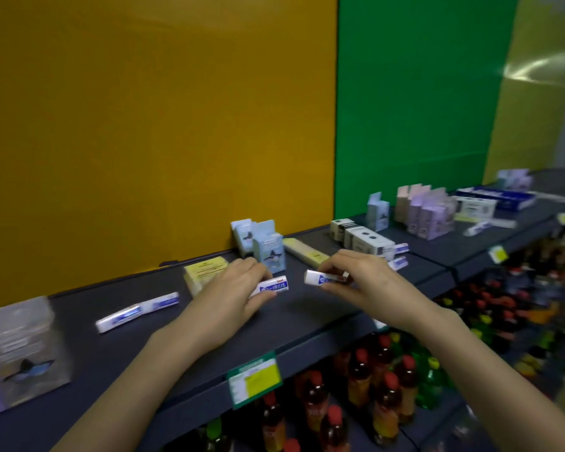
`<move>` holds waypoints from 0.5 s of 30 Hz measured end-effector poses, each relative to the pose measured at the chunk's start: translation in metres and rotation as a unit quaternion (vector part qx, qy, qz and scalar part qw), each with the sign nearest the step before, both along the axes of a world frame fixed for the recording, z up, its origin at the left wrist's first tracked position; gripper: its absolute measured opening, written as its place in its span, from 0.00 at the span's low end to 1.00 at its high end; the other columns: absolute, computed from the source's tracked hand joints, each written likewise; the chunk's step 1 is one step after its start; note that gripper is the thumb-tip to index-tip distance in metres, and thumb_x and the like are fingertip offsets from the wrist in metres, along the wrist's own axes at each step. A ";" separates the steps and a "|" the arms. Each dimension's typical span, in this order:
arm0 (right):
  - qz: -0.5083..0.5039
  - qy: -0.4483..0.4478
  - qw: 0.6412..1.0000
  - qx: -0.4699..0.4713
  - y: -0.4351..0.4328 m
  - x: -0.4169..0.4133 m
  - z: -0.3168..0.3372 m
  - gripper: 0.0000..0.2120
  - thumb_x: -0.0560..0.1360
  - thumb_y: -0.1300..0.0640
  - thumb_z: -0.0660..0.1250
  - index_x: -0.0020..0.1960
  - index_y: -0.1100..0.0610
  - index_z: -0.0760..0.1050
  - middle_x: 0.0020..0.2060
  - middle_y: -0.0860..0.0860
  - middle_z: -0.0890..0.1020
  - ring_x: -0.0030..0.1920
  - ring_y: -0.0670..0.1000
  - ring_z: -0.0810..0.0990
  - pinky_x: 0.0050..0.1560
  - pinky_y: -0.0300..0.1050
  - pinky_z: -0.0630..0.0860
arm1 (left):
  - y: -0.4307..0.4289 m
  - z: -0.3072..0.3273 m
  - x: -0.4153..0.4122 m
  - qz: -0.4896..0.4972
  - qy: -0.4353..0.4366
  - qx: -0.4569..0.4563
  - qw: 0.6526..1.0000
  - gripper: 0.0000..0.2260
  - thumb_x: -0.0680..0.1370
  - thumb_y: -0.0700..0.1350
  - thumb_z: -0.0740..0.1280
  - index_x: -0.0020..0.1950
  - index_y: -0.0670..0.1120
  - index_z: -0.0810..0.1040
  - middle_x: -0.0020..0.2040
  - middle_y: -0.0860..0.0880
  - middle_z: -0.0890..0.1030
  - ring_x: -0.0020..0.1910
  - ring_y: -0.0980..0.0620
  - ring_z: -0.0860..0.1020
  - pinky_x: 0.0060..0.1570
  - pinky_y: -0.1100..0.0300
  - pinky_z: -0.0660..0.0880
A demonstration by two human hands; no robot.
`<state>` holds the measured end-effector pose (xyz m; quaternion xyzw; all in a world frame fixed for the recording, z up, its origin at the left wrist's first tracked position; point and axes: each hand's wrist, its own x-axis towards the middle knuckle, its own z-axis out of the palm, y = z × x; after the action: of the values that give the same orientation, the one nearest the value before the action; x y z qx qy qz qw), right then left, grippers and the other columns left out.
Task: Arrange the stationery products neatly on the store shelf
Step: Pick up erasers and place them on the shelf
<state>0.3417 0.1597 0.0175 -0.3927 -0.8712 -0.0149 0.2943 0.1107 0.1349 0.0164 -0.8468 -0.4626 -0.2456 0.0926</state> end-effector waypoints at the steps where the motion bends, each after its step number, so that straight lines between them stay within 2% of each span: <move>1: -0.008 -0.003 1.000 -0.004 0.002 0.010 -0.001 0.10 0.74 0.52 0.66 0.54 0.53 0.76 0.48 0.48 0.79 0.49 0.49 0.78 0.48 0.46 0.74 | 0.004 0.000 0.007 -0.008 -0.001 0.006 1.000 0.24 0.71 0.62 0.49 0.51 0.47 0.73 0.50 0.49 0.76 0.51 0.51 0.72 0.47 0.62 0.63; 5: -0.062 -0.009 0.998 -0.010 0.018 0.097 0.000 0.09 0.75 0.50 0.65 0.53 0.51 0.75 0.47 0.45 0.78 0.48 0.48 0.77 0.47 0.48 0.75 | 0.042 0.005 0.089 -0.058 -0.006 0.020 0.998 0.21 0.72 0.61 0.51 0.50 0.48 0.72 0.49 0.49 0.76 0.50 0.51 0.72 0.48 0.59 0.67; 8: -0.095 -0.017 0.995 -0.002 0.031 0.169 0.003 0.09 0.75 0.49 0.64 0.53 0.51 0.75 0.45 0.43 0.77 0.47 0.49 0.78 0.45 0.46 0.75 | 0.069 0.007 0.155 -0.077 -0.013 0.031 0.997 0.16 0.74 0.58 0.56 0.51 0.48 0.72 0.50 0.49 0.76 0.51 0.51 0.71 0.46 0.60 0.64; 10: -0.118 -0.019 0.993 0.000 0.039 0.216 0.004 0.08 0.74 0.50 0.65 0.52 0.51 0.75 0.44 0.44 0.77 0.46 0.49 0.78 0.44 0.47 0.76 | 0.086 0.006 0.197 -0.083 -0.017 0.027 0.996 0.16 0.74 0.59 0.56 0.51 0.48 0.72 0.50 0.50 0.76 0.51 0.50 0.72 0.48 0.56 0.68; 12: -0.139 -0.019 0.990 -0.003 0.048 0.260 0.006 0.07 0.74 0.50 0.66 0.51 0.51 0.75 0.44 0.45 0.79 0.44 0.50 0.78 0.44 0.50 0.76 | 0.102 0.005 0.239 -0.095 -0.024 0.025 0.995 0.12 0.76 0.55 0.60 0.50 0.47 0.72 0.49 0.49 0.77 0.51 0.48 0.73 0.49 0.51 0.71; 15: -0.168 -0.019 0.986 -0.004 0.062 0.322 0.006 0.08 0.74 0.50 0.66 0.51 0.51 0.76 0.44 0.45 0.79 0.44 0.50 0.79 0.44 0.52 0.77 | 0.124 0.005 0.300 -0.108 -0.023 0.031 0.993 0.09 0.77 0.52 0.61 0.51 0.47 0.72 0.50 0.49 0.76 0.51 0.49 0.72 0.48 0.53 0.70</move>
<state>0.6635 0.2217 0.0233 -0.5346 -0.7981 -0.0684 0.2692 0.4107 0.2591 0.0212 -0.8825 -0.3629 -0.2881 0.0808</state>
